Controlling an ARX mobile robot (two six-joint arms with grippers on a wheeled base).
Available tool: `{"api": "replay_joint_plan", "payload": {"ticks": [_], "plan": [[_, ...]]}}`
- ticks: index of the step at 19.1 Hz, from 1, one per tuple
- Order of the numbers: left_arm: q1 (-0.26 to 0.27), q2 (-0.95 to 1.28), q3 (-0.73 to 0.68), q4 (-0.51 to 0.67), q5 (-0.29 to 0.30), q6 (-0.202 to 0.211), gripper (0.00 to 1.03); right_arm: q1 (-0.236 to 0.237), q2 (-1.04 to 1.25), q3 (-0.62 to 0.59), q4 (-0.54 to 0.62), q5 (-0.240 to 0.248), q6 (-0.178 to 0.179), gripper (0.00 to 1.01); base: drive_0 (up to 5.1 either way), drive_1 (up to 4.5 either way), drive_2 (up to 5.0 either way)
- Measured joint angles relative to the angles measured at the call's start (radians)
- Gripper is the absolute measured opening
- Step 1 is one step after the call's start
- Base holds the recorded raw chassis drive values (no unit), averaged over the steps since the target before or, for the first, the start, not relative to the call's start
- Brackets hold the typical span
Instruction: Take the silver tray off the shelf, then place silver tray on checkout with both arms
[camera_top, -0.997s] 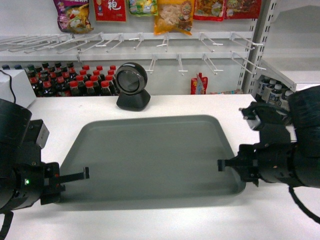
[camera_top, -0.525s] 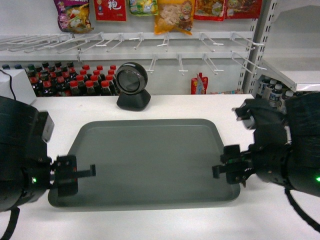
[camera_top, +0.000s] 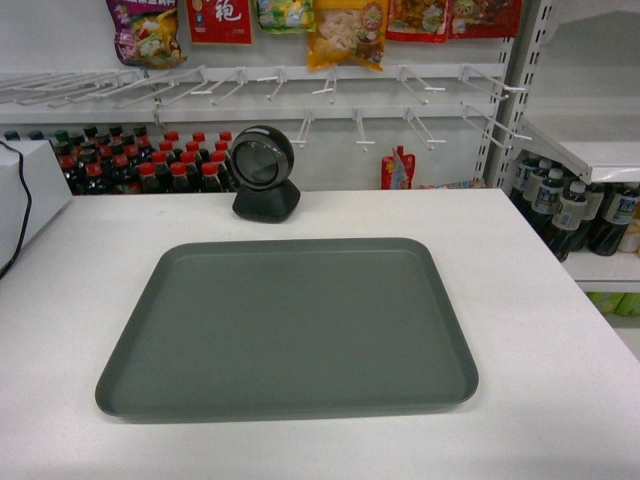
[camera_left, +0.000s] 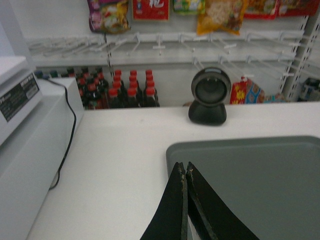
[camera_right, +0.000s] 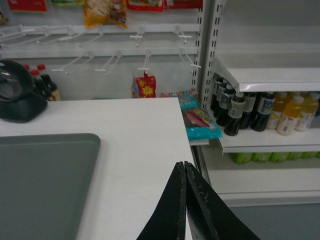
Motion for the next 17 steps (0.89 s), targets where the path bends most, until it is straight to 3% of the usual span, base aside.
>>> {"api": "replay_joint_plan", "payload": {"ticks": [1, 3, 4, 5, 9, 11, 17], "plan": [[0.012, -0.117, -0.01, -0.118, 0.014, 0.0, 0.01, -0.006, -0.068, -0.033, 0.0, -0.014, 0.0, 0.02, 0.0, 0.0, 0.0], [0.04, -0.271, -0.039, -0.195, 0.041, 0.0, 0.01, -0.025, -0.206, -0.086, -0.042, -0.039, 0.0, 0.02, 0.0, 0.0, 0.0], [0.095, -0.322, -0.063, -0.246, 0.095, 0.0, 0.01, -0.038, -0.266, -0.107, -0.084, -0.053, 0.0, 0.02, 0.0, 0.0, 0.0], [0.108, -0.366, -0.079, -0.285, 0.095, 0.0, 0.01, -0.092, -0.333, -0.129, -0.137, -0.102, 0.0, 0.02, 0.0, 0.0, 0.0], [0.108, -0.446, -0.09, -0.338, 0.102, 0.0, 0.01, -0.103, -0.424, -0.148, -0.207, -0.105, 0.0, 0.02, 0.0, 0.0, 0.0], [0.105, -0.563, -0.106, -0.431, 0.105, 0.0, 0.01, -0.102, -0.636, -0.149, -0.415, -0.114, 0.0, 0.02, 0.0, 0.0, 0.0], [0.105, -0.793, -0.121, -0.638, 0.105, 0.0, 0.01, -0.101, -0.901, -0.175, -0.636, -0.114, 0.0, 0.02, 0.0, 0.0, 0.0]]}}
